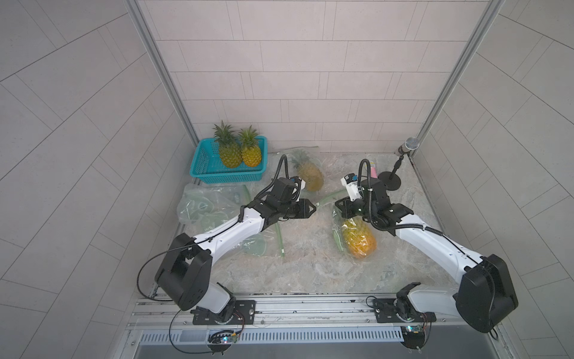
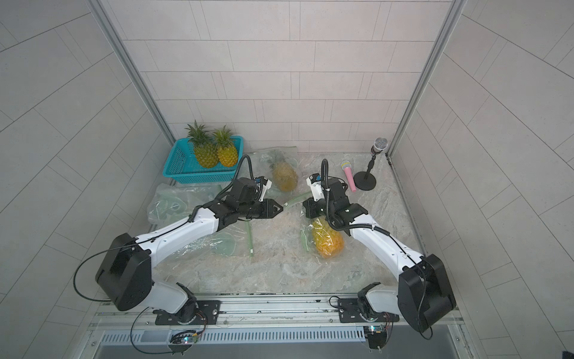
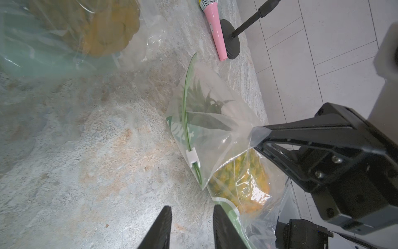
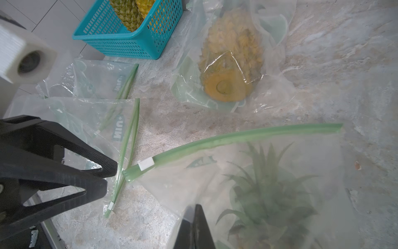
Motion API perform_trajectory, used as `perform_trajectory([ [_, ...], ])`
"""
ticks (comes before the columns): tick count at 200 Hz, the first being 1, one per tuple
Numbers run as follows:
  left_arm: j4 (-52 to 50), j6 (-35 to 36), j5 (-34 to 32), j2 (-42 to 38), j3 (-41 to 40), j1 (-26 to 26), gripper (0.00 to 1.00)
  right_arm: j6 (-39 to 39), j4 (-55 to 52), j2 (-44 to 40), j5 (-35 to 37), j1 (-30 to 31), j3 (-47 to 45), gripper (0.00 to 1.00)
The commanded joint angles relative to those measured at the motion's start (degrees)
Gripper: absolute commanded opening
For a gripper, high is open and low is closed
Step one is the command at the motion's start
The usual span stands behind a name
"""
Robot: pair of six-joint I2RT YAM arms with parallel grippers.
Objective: Open the zip-top bag and take out the pineapple
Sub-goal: Adjust the zipper food storage bag at the center of the board.
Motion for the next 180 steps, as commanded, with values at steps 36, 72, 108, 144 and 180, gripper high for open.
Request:
perform_trajectory([
  [36, 4.82, -2.60, 0.11, 2.29, 1.88, -0.24, 0.34, 0.60, 1.50, 0.63, -0.17, 0.64, 0.13, 0.00],
  [72, 6.13, -3.38, 0.28, 3.67, 1.88, -0.27, 0.31, 0.56, 1.49, 0.78, -0.35, 0.82, 0.22, 0.00],
  [108, 7.37, -3.93, 0.20, 4.68, 1.62, -0.19, 0.26, 0.50, 1.49, 0.93, -0.46, 0.86, 0.30, 0.00],
  [144, 7.56, -4.04, 0.16, 5.54, 1.49, -0.26, 0.21, 0.51, 1.50, 1.08, -0.55, 0.93, 0.34, 0.00],
  [180, 9.11, -5.10, 1.48, 6.80, 1.39, -0.26, 0.11, 0.48, 1.48, 0.95, -0.57, 0.97, 0.25, 0.00],
])
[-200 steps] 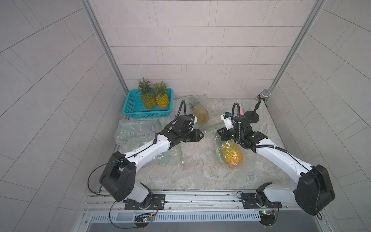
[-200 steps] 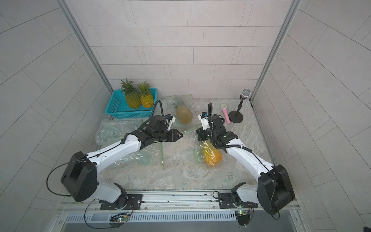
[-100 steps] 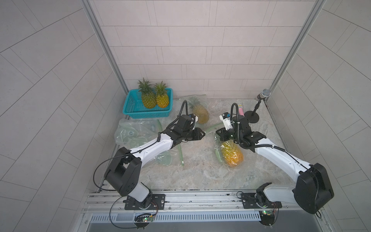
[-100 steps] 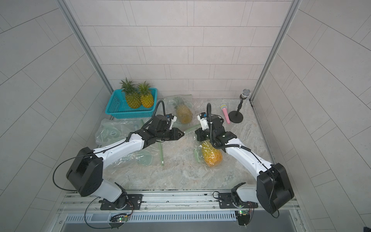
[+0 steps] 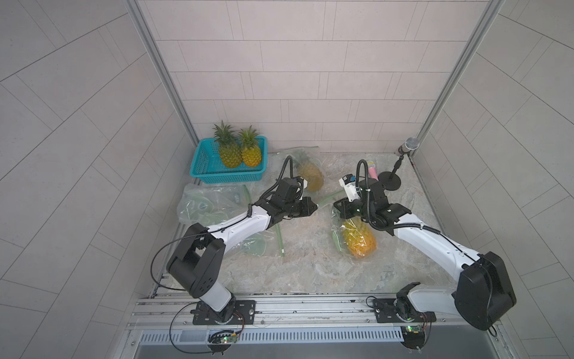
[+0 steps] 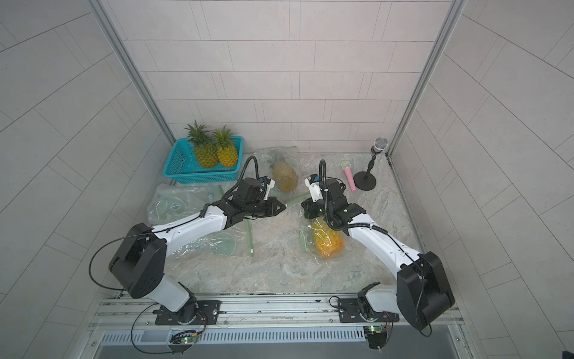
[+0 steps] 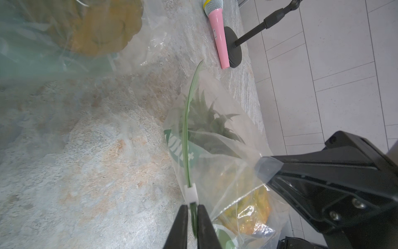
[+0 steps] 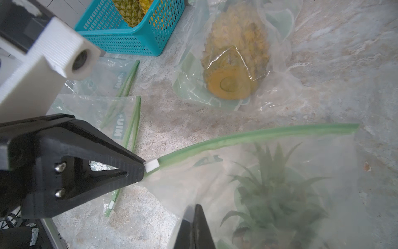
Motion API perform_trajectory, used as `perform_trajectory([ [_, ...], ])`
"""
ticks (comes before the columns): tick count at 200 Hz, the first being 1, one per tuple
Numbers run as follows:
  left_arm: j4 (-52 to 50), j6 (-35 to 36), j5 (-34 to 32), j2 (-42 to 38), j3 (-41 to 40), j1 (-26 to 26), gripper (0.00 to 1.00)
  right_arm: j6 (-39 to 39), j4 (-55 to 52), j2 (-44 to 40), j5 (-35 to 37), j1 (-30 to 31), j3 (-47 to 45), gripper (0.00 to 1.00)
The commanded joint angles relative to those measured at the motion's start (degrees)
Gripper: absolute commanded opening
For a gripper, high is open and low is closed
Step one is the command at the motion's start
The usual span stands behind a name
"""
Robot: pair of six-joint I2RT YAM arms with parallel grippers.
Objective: Open the zip-top bag and take out the pineapple
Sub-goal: Adjust the zipper food storage bag at the center of the board.
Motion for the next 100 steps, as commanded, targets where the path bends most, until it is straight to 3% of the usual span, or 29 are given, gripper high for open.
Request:
perform_trajectory([
  [1, 2.36, -1.05, 1.02, 1.06, 1.13, -0.24, 0.11, 0.49, 1.01, -0.05, -0.55, 0.39, 0.21, 0.00],
  [34, 3.10, -1.00, 0.90, 0.91, 0.99, -0.24, 0.00, 0.51, 0.96, -0.20, -0.71, 0.49, 0.11, 0.00],
  [66, -2.53, 3.28, 0.22, 0.12, 4.12, -0.24, 0.00, -0.24, 0.25, -1.59, -0.04, 0.49, 0.23, 0.00],
  [100, -14.77, 11.07, -5.07, -2.37, 11.55, -0.24, 0.00, -2.26, -1.31, -5.87, 2.88, 0.49, 0.64, 0.34],
])
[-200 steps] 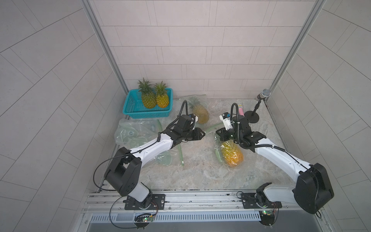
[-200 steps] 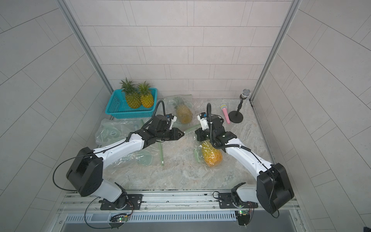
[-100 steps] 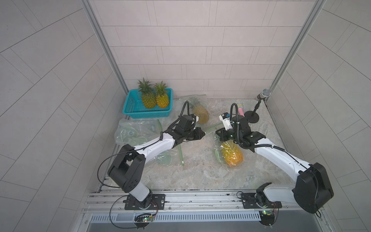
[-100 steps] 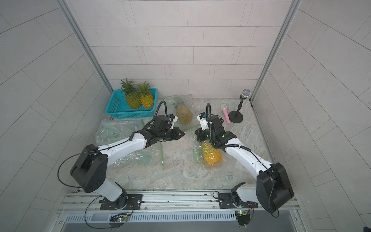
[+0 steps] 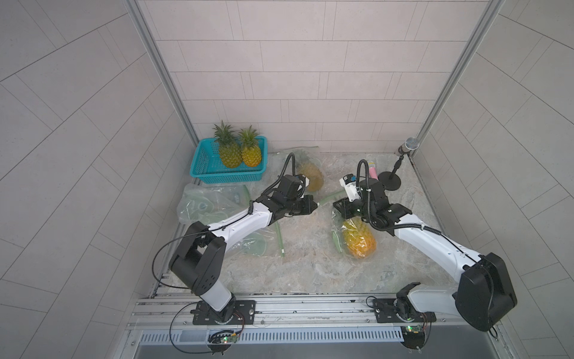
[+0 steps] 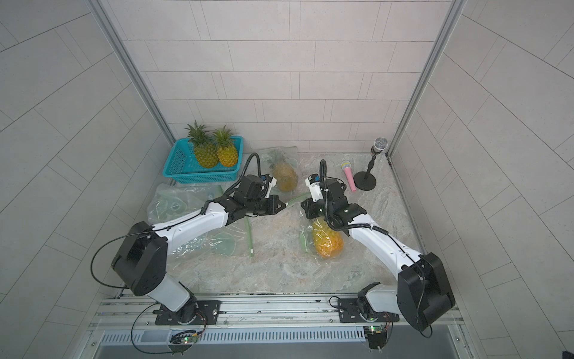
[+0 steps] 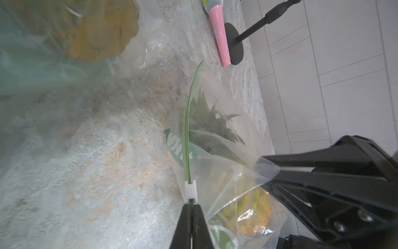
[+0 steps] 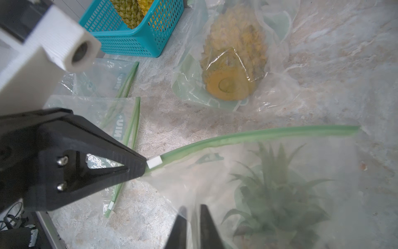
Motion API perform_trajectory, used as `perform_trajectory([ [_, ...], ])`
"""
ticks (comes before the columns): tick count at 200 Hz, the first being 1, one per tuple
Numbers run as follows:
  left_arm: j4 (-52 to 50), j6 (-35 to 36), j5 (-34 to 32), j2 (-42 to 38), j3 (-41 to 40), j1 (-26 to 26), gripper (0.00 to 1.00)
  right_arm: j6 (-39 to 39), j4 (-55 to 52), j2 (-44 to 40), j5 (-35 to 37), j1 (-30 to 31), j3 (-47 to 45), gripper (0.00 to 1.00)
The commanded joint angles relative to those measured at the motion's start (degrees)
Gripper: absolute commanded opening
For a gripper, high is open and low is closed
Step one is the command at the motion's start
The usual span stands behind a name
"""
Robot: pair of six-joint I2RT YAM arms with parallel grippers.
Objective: Open the zip-top bag and take out the pineapple
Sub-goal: Adjust the zipper food storage bag at the center of the board.
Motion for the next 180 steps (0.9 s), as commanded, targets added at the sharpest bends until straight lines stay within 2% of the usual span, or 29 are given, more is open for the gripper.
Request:
perform_trajectory([
  [1, -7.84, 7.02, -3.89, -3.28, 5.66, -0.24, 0.00, -1.31, -0.88, -4.81, 2.28, 0.45, 0.67, 0.35],
  [33, -9.37, 10.62, -4.87, -5.89, 9.43, -0.24, 0.00, -3.23, -2.16, -9.78, 6.53, 0.38, 1.09, 0.44],
  [75, -12.34, 13.31, -4.24, -7.37, 15.77, -0.15, 0.00, -5.39, -4.23, -14.40, 13.50, 0.35, 1.75, 0.47],
  [114, -14.52, 14.61, -1.57, -6.90, 22.76, -0.08, 0.00, -6.42, -6.85, -15.00, 17.97, 0.08, 3.14, 0.47],
  [151, -16.79, 15.56, 2.63, -5.28, 29.53, -0.23, 0.00, -6.40, -6.95, -13.59, 16.61, 0.07, 2.28, 0.47],
  [180, -17.37, 14.38, 5.76, -4.72, 31.69, -0.20, 0.00, -6.29, -6.42, -10.63, 9.77, 0.04, 1.33, 0.47],
])
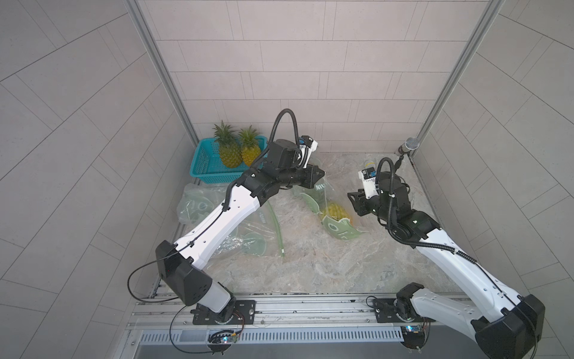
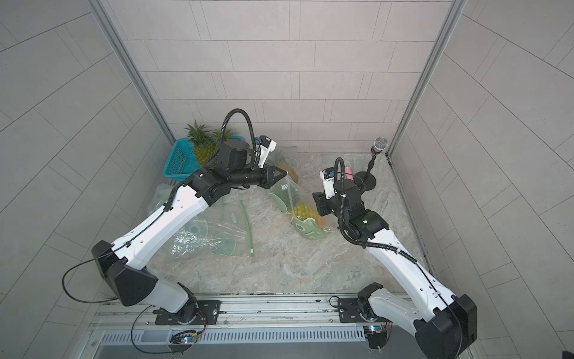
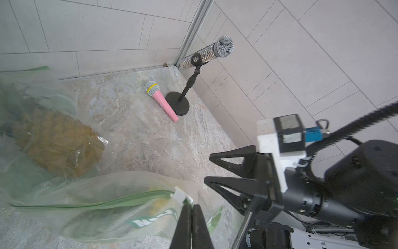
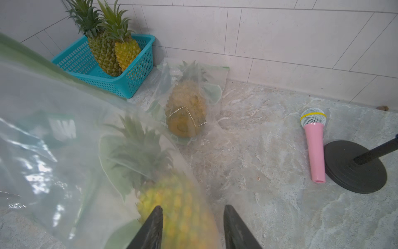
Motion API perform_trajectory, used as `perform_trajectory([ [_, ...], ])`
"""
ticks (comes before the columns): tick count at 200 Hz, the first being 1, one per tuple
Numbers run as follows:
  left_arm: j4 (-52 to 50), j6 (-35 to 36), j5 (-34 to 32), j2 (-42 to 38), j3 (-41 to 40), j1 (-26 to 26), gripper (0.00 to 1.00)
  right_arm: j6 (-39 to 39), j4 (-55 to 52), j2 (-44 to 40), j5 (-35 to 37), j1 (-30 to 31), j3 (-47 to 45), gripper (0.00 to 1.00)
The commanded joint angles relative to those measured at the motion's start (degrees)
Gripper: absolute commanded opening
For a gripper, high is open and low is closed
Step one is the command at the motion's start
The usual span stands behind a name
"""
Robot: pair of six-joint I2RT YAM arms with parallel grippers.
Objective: Open the zip-top bag and take out the pineapple
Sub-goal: Adjust the zipper food storage bag at the center of the board.
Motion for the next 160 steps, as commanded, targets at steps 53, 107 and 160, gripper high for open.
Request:
perform_trajectory([
  [53, 2.25, 0.18, 7.40, -0.28, 3.49, -0.28, 0.00, -1.72, 3.56, 4.10, -14.08, 5.03, -4.61, 0.47],
  [107, 3.10, 0.50, 11.21, 2.00, 4.93, -1.12, 0.00, -0.21, 12.37, 6.47, -9.38, 12.76, -6.33, 0.46],
  [160, -3.99, 14.28, 8.93, -1.64, 3.98, -1.29, 0.00, -1.87, 18.43, 0.49, -7.49, 15.86, -9.77, 0.46],
])
